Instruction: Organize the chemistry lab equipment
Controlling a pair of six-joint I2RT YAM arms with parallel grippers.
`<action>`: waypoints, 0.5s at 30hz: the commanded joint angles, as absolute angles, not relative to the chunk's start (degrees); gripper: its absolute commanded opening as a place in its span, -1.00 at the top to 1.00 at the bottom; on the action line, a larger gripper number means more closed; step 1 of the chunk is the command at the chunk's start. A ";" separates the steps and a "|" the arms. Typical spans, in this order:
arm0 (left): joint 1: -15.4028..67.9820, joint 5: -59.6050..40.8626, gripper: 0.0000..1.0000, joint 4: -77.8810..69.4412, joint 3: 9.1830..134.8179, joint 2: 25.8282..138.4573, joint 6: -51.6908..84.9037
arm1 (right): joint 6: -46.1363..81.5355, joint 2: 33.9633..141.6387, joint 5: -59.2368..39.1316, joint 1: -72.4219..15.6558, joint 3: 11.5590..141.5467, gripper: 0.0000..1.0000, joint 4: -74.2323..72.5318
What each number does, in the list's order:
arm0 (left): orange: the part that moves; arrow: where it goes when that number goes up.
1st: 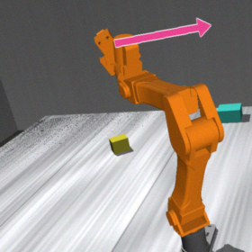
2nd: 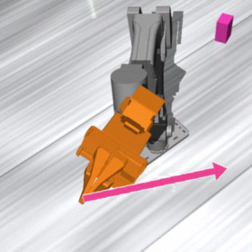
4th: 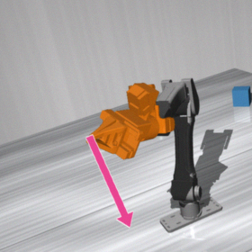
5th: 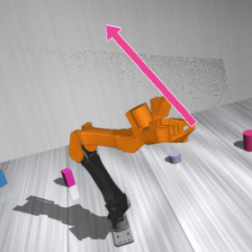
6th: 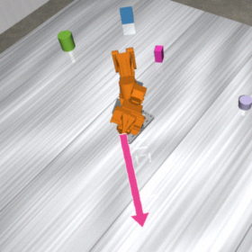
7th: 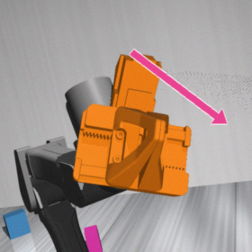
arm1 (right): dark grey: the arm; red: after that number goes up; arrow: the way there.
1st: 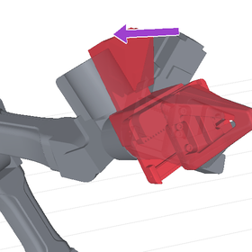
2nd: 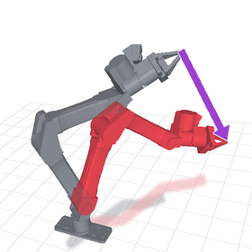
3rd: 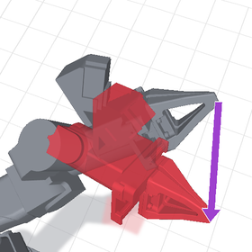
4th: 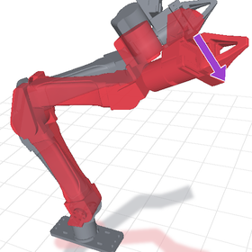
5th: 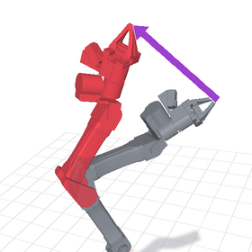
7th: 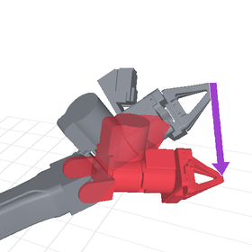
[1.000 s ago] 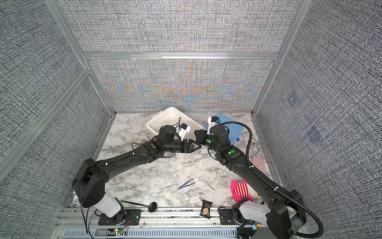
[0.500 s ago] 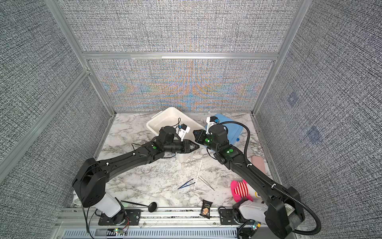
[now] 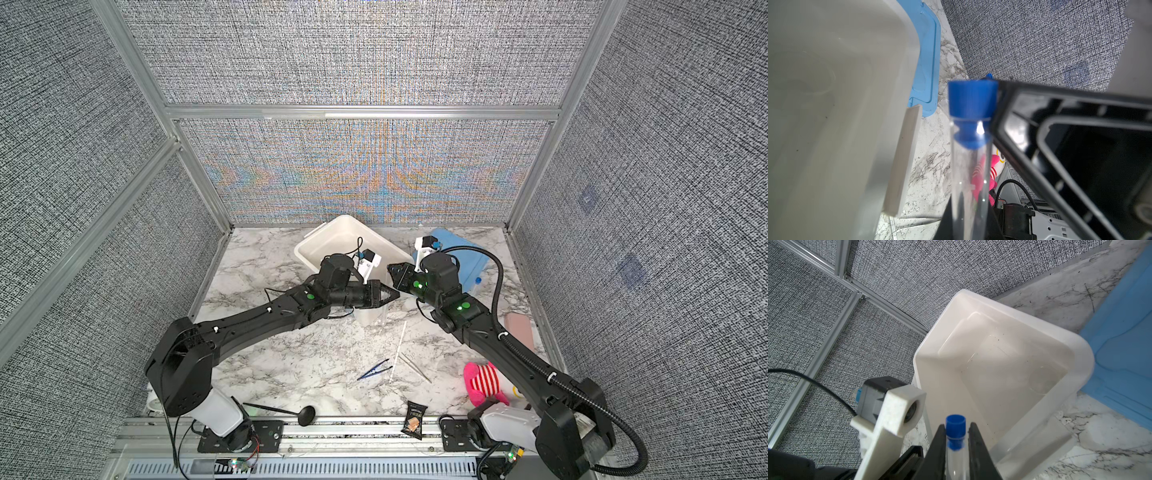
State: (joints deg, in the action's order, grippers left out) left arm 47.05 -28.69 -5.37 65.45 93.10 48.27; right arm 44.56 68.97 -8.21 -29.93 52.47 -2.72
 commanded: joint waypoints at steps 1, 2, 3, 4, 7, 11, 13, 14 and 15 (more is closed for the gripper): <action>46.94 -28.59 0.78 -5.60 65.75 92.90 48.25 | 44.18 68.81 -9.17 -29.97 52.73 0.55 -3.79; 46.93 -28.65 0.78 -5.92 65.61 92.97 48.32 | 43.77 68.77 -9.31 -29.93 52.94 0.51 -3.15; 46.98 -28.81 0.78 -6.24 65.48 92.90 48.30 | 43.24 68.69 -9.31 -29.97 53.13 0.47 -2.48; 46.94 -28.74 0.78 -6.11 65.52 92.99 48.14 | 42.56 68.57 -9.23 -29.94 53.44 0.42 -1.61; 46.93 -28.96 0.77 -5.33 65.96 92.91 47.15 | 38.48 67.93 -10.38 -28.93 56.48 0.24 4.89; 46.96 -28.48 0.76 -3.47 66.39 92.24 41.40 | 30.66 68.49 -13.90 -26.89 65.41 0.10 19.10; 47.01 -27.20 0.76 -1.59 66.94 91.68 37.56 | 27.24 69.24 -17.14 -25.34 70.17 0.06 27.29; 47.08 -26.81 0.76 -0.88 67.13 91.43 36.11 | 25.73 69.93 -18.73 -24.48 72.74 0.05 31.55; 47.03 -26.43 0.76 -0.62 67.15 91.24 34.69 | 23.97 70.80 -20.42 -23.42 75.81 0.04 36.58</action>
